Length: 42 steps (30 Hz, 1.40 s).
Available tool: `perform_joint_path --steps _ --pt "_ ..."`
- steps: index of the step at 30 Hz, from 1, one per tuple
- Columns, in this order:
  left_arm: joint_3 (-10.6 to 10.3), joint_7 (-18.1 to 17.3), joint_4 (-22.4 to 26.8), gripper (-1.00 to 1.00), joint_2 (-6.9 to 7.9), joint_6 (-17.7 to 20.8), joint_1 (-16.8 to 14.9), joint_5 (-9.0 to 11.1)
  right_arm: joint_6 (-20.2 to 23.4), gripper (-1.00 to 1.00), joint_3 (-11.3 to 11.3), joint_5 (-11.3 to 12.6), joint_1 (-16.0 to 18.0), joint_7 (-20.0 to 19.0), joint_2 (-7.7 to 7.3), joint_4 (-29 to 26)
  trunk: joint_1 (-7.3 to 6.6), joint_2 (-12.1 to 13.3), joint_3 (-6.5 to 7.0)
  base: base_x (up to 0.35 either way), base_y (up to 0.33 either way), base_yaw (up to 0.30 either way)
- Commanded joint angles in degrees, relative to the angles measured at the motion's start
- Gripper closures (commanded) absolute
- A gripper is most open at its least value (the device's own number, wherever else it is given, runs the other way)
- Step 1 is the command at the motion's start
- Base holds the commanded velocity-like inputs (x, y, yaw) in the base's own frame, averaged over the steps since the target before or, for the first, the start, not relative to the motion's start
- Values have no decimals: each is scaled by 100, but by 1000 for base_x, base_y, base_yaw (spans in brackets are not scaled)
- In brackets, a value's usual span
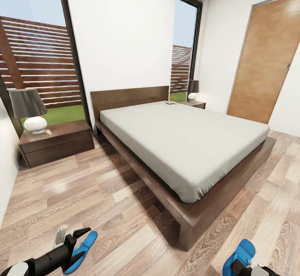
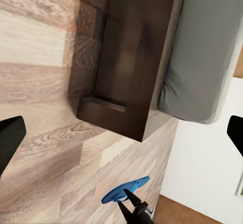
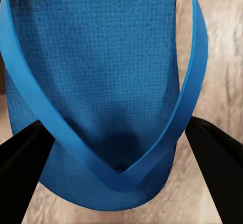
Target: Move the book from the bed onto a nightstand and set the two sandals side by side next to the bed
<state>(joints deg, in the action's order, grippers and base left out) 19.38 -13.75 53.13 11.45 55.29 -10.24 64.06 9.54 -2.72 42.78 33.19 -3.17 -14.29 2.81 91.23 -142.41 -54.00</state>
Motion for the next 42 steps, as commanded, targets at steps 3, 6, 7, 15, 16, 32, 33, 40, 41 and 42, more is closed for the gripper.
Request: perform_joint_path --steps 3,6,7,15,16,32,33,40,41,42 --pt "13 -48 -5 -100 -2 26 -5 -47 -2 100 -29 3 4 -35 -3 18 0 -2 -5 169 146 0" --pt "13 -48 -5 -100 -2 26 -5 -47 -3 100 -28 3 -6 -39 -3 18 0 -2 -5 169 146 0" --pt "13 -48 -5 -100 -2 26 -5 -48 -4 100 -28 3 -8 -42 -3 18 0 -2 -5 169 145 0" --pt "13 -48 -10 -100 -2 30 -5 -51 -2 100 -27 3 -16 -59 11 18 0 -2 -5 164 137 0" --pt "13 -48 -11 -100 0 32 -5 -51 -3 100 -27 3 -15 -58 12 18 0 -2 -5 131 103 0" --pt "13 -57 -13 -100 7 34 -5 -51 4 100 -19 -6 -21 -59 32 18 0 -2 -5 31 24 -69" --pt "13 -57 -15 -100 8 34 -5 -51 4 100 -19 -6 -22 -60 32 18 0 -2 -5 1 1 -228" --pt "14 -64 -71 -100 34 34 -5 -45 4 100 -18 -6 -22 -54 32 18 0 -2 -5 0 1 -251" --pt "16 -64 -75 -100 36 34 -5 -44 4 100 -18 -6 -22 -54 32 18 0 -2 -5 0 17 -260" --pt "18 -65 -82 -100 38 34 -5 -44 4 100 -18 -6 -22 -53 35 18 0 -2 -5 0 44 -261"
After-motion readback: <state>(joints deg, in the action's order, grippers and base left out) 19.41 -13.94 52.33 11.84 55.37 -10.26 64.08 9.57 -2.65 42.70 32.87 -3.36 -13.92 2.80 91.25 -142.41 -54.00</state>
